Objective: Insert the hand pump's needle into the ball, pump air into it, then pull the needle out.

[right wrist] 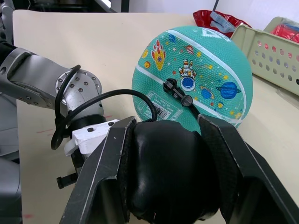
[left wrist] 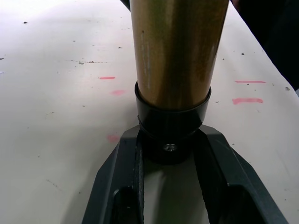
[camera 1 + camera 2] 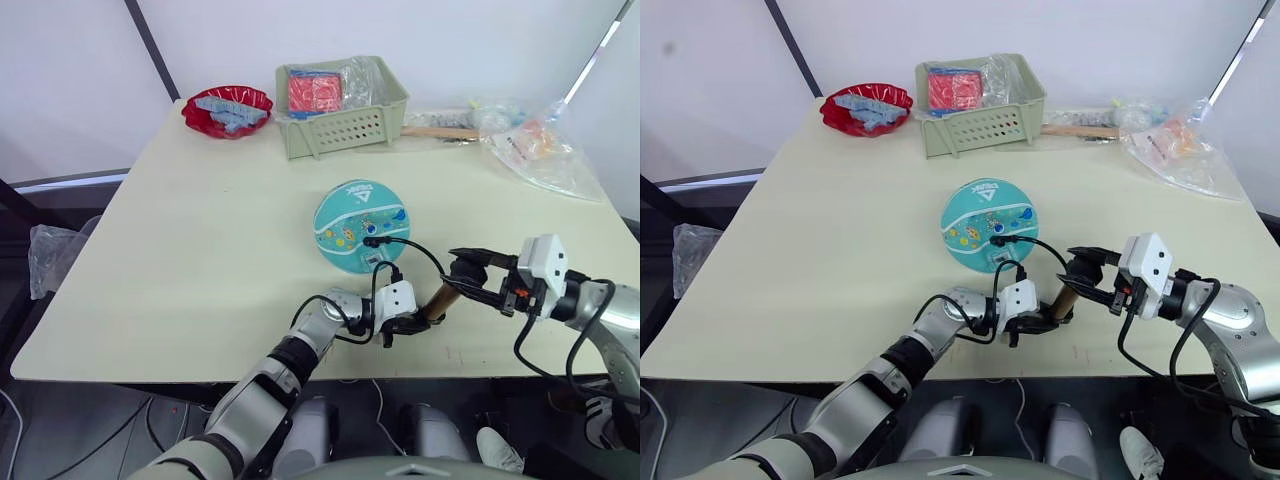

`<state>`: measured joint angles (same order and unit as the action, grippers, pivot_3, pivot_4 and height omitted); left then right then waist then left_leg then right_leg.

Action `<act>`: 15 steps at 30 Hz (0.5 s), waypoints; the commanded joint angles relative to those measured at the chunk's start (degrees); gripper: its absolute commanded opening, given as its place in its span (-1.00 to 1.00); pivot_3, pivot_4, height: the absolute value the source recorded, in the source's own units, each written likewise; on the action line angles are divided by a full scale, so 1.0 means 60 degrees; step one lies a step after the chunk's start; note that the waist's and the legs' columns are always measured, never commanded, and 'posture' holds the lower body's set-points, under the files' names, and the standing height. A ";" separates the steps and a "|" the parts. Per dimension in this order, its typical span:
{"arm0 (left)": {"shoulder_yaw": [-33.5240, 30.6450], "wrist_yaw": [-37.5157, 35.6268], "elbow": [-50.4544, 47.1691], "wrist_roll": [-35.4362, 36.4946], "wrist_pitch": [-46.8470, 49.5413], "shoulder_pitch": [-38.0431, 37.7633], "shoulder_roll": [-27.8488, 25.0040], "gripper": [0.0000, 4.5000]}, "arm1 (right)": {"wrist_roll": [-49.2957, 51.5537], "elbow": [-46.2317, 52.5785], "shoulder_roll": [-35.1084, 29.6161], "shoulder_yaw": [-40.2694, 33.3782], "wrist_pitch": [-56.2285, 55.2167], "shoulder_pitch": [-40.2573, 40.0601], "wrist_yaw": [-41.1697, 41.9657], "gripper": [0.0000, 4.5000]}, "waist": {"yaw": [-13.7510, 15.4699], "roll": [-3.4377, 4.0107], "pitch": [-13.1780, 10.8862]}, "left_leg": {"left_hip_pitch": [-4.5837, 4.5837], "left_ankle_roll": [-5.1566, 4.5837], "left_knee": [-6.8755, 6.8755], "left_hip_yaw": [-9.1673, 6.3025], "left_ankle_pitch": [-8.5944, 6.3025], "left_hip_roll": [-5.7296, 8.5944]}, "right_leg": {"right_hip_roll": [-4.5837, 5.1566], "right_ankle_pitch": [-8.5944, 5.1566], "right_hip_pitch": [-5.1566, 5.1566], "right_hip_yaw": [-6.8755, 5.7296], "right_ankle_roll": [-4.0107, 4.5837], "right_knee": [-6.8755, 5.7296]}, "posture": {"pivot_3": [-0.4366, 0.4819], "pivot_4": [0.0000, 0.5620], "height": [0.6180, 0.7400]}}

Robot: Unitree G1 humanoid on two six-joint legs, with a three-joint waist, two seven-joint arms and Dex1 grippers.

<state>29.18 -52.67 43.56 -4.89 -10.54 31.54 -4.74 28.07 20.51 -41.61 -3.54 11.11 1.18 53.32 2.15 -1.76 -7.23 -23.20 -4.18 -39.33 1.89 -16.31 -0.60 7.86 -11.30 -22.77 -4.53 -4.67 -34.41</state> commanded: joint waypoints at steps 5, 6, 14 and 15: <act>0.0228 0.0046 0.1056 -0.0726 0.0614 -0.0453 -0.0518 -0.52 | 0.0589 0.0235 -0.0286 -0.0544 0.0983 0.0205 -0.0018 -0.29 | 0.0003 0.0031 -0.0020 | 0.0018 0.0002 0.0005 -0.0004 -0.0001 -0.0003 | 0.0002 -0.0020 0.0016 -0.0002 -0.0029 0.0000 | -0.05 -0.47 0.96; 0.0233 0.0041 0.1060 -0.0729 0.0611 -0.0452 -0.0518 -0.52 | 0.0852 0.0355 -0.0370 -0.0755 0.1218 0.0354 -0.0040 -0.29 | 0.0008 0.0042 -0.0029 | 0.0017 0.0002 0.0005 -0.0003 -0.0001 -0.0003 | 0.0003 -0.0012 0.0016 -0.0002 -0.0016 0.0001 | -0.05 -0.47 0.96; 0.0274 -0.0028 0.1101 -0.0756 0.0573 -0.0406 -0.0492 -0.52 | 0.3483 0.0808 -0.1712 -0.2758 0.3428 0.1972 -0.0122 -0.29 | 0.0017 0.0129 -0.0093 | -0.0024 0.0000 0.0001 -0.0025 0.0000 0.0009 | 0.0010 0.0002 0.0011 -0.0036 0.0005 0.0038 | -0.05 -0.47 0.96; 0.0284 -0.0056 0.1103 -0.0758 0.0603 -0.0403 -0.0491 -0.52 | 0.3603 0.0783 -0.1841 -0.2878 0.3573 0.2083 -0.0059 -0.29 | 0.0014 0.0130 -0.0094 | -0.0036 -0.0001 0.0001 -0.0038 0.0000 0.0009 | 0.0007 0.0004 0.0010 -0.0049 0.0005 0.0052 | -0.05 -0.47 0.96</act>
<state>29.22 -53.81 43.38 -4.58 -10.60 32.27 -4.28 46.76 23.77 -51.89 -15.56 32.50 12.01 53.36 2.23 -0.98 -7.80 -23.55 -4.19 -39.33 1.57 -16.30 -0.55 7.89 -11.26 -22.73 -4.93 -4.64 -33.98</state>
